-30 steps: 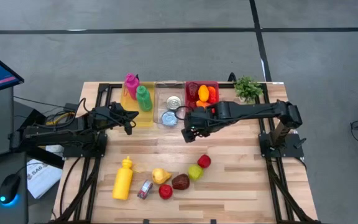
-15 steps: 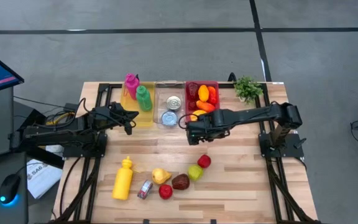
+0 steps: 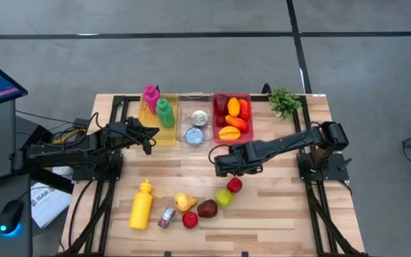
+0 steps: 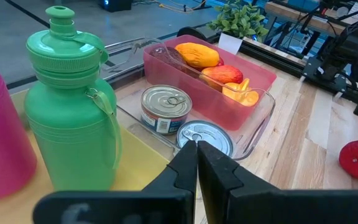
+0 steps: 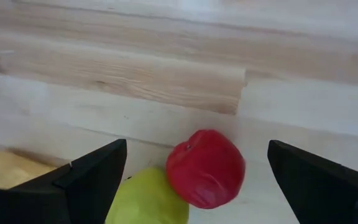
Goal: Pick & Place Food Item
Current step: Put the top red apple into the pink bin
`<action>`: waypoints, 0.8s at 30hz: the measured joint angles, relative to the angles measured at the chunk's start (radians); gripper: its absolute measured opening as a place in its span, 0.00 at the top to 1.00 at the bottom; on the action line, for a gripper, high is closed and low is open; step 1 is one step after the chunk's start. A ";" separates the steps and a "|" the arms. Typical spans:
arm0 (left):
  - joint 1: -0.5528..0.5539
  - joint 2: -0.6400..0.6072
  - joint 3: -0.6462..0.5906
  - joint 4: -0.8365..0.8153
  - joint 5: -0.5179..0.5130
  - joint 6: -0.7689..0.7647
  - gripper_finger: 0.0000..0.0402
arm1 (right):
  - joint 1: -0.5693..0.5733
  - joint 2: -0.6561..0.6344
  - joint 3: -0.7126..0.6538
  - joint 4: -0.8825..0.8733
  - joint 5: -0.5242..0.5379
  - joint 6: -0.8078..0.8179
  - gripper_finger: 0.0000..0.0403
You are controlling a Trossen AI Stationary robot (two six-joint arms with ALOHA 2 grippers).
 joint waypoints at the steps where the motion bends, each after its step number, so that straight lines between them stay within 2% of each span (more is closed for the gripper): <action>1: 0.000 0.000 0.000 0.000 0.000 0.000 0.99 | 0.007 0.000 -0.013 0.005 0.000 0.027 0.05; 16: 0.000 0.000 0.000 0.000 0.000 0.000 0.99 | 0.094 0.000 -0.137 0.135 -0.026 0.254 0.05; 20: 0.000 0.000 0.000 0.000 0.000 0.000 0.99 | 0.099 0.000 -0.158 0.143 -0.026 0.261 0.05; 24: 0.000 0.000 0.000 0.000 0.000 0.000 0.99 | 0.099 0.000 -0.200 0.234 -0.025 0.263 0.05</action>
